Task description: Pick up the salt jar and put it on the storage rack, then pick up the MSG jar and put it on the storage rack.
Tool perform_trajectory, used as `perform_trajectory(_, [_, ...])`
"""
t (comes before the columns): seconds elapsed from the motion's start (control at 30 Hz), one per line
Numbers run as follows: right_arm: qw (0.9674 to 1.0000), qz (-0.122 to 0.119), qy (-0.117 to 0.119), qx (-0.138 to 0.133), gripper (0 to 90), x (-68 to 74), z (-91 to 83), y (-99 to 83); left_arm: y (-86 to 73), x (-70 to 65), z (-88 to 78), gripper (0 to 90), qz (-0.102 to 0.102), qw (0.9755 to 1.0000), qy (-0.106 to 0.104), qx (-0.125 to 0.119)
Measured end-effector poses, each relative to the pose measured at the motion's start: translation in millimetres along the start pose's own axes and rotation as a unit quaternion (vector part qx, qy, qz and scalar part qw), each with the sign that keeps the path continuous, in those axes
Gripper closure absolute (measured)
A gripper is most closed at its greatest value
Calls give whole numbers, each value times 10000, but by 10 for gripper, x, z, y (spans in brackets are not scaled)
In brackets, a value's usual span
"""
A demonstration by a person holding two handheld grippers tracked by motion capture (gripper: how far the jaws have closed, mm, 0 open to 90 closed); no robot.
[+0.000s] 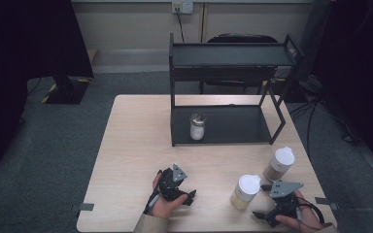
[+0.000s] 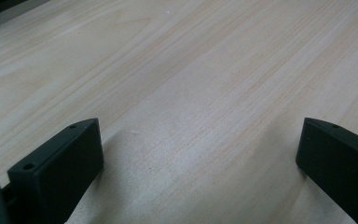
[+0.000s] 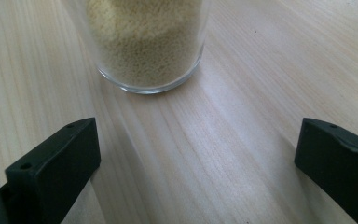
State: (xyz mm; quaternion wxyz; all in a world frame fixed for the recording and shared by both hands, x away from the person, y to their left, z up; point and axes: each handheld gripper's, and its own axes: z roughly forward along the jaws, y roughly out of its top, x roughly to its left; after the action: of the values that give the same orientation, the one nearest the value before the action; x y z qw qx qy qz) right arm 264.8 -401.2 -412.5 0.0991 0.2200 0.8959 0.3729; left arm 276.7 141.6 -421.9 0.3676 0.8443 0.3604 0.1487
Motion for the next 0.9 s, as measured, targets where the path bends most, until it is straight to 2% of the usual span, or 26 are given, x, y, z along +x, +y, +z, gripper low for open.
perform_trajectory(0.9, [10000, 45, -53, 5, 0, 22, 9, 12, 1, 1, 0, 0, 2, 10000, -1, 2])
